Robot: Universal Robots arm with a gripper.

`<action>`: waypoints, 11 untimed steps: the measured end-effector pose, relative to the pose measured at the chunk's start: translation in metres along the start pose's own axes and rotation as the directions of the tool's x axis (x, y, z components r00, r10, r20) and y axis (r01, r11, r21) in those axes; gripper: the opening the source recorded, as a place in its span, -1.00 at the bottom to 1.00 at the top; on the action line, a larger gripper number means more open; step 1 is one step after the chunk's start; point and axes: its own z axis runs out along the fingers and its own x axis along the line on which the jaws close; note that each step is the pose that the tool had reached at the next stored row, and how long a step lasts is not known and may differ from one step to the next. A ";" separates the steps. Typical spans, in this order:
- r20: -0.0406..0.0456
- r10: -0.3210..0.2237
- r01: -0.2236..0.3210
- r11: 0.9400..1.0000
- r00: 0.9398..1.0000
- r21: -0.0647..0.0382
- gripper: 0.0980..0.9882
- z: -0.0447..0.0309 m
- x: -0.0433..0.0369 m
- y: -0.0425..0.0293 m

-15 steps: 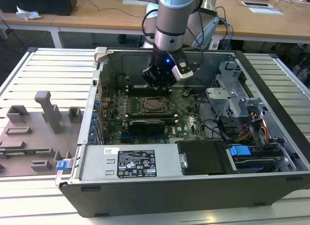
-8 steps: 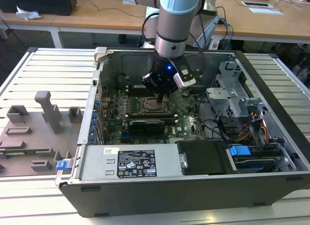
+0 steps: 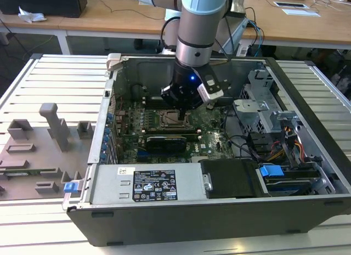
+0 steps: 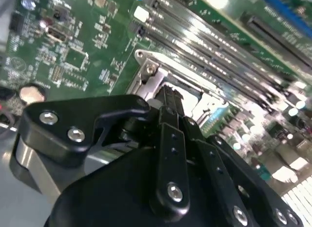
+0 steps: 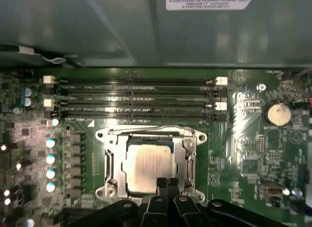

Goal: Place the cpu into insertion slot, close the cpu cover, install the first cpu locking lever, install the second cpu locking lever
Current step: 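Install the first cpu locking lever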

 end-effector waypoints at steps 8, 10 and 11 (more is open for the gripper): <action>0.000 0.000 0.000 1.000 1.000 0.000 -0.98 -0.0348 0.0017 -0.0008; 0.000 0.000 0.000 1.000 1.000 0.000 -0.98 -0.0350 0.0018 -0.0008; 0.000 0.000 0.000 1.000 1.000 0.000 -0.98 -0.0350 0.0018 -0.0008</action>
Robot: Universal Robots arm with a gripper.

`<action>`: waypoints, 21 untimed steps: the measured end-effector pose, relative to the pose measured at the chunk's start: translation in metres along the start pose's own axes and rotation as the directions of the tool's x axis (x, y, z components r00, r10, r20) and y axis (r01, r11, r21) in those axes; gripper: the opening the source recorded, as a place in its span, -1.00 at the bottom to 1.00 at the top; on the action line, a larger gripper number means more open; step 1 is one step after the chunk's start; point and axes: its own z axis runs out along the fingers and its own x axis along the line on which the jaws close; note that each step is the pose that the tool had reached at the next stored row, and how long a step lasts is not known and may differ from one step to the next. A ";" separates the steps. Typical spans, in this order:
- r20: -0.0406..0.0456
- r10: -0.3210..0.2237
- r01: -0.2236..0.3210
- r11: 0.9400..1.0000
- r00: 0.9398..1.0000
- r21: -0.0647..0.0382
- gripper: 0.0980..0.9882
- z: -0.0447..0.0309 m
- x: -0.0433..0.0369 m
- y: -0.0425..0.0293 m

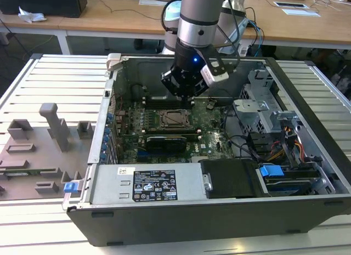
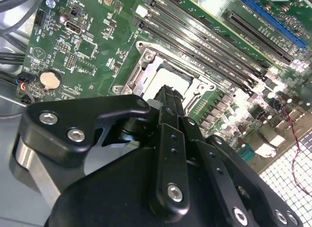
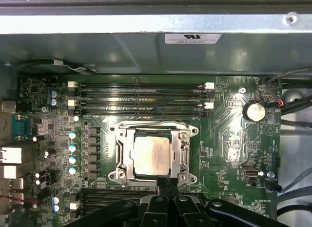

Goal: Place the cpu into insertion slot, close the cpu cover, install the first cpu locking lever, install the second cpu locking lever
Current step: 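Install the first cpu locking lever, then install the second cpu locking lever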

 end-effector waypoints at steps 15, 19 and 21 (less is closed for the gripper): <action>0.000 0.000 0.000 1.000 1.000 0.000 -0.98 0.0005 0.0004 -0.0100; 0.000 0.000 0.000 1.000 1.000 0.000 -0.98 0.0028 0.0007 -0.0225; 0.000 0.000 0.000 1.000 1.000 0.000 -0.98 0.0038 0.0007 -0.0250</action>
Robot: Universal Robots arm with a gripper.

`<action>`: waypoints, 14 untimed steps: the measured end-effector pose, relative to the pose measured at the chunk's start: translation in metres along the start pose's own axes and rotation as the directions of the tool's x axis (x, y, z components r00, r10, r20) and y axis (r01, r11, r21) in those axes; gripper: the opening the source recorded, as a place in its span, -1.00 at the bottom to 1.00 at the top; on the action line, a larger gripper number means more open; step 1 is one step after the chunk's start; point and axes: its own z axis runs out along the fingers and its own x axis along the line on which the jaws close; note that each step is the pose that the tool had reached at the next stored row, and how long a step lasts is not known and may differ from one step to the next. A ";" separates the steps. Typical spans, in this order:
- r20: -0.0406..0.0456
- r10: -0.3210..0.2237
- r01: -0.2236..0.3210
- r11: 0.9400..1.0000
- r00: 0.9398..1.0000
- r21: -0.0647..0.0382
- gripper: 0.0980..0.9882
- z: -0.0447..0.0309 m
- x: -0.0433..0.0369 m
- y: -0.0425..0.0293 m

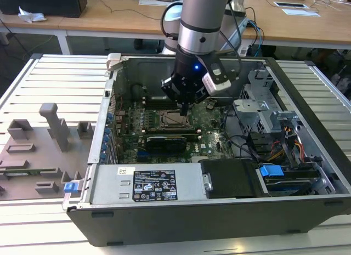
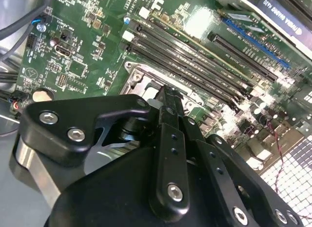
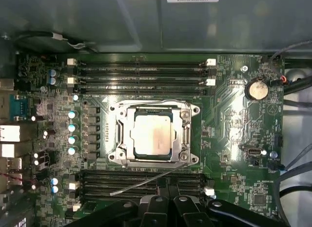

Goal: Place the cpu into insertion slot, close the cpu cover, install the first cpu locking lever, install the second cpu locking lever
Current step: 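Install the second cpu locking lever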

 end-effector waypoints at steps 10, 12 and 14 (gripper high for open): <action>0.001 -0.003 0.003 0.998 1.000 -0.064 -0.98 0.0157 0.0008 -0.0111; 0.002 -0.005 0.005 0.994 1.000 -0.110 -0.98 0.0164 0.0024 -0.0173; 0.002 -0.006 0.007 0.991 1.000 -0.134 -0.98 0.0170 0.0033 -0.0215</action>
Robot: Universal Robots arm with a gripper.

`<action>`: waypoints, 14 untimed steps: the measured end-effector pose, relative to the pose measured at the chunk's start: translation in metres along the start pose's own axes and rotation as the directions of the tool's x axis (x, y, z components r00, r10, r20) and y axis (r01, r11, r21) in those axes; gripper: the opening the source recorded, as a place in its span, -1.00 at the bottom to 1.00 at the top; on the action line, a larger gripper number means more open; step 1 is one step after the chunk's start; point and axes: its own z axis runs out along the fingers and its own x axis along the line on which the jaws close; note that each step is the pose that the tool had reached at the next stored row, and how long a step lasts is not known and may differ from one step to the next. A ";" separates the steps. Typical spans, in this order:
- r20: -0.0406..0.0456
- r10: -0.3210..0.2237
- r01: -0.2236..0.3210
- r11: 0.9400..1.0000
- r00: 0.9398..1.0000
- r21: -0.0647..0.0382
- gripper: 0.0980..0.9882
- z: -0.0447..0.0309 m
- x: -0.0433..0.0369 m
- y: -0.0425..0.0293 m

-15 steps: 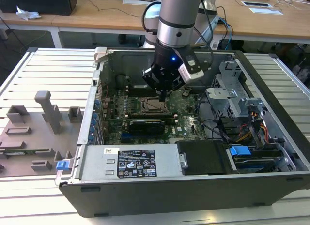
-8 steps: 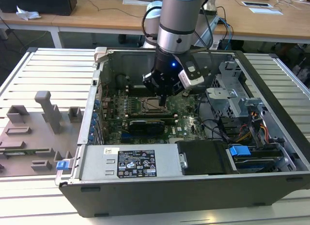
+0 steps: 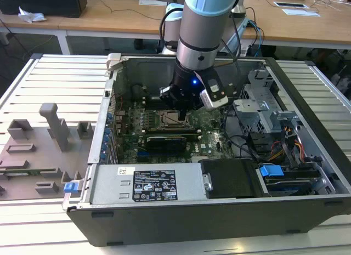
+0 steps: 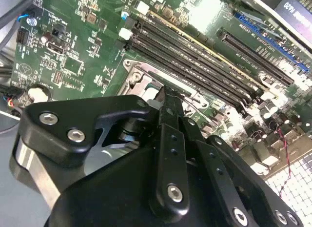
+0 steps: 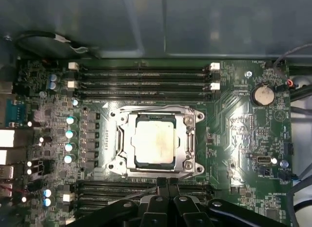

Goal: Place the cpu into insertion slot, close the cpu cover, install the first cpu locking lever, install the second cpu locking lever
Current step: 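Install the second cpu locking lever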

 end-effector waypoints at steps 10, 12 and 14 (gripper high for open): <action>0.001 -0.003 0.003 0.998 1.000 -0.059 -0.98 0.0056 0.0107 -0.0191; 0.001 -0.003 0.003 0.998 1.000 -0.063 -0.98 0.0086 0.0169 -0.0194; 0.001 -0.003 0.003 0.998 1.000 -0.065 -0.98 0.0132 0.0243 -0.0199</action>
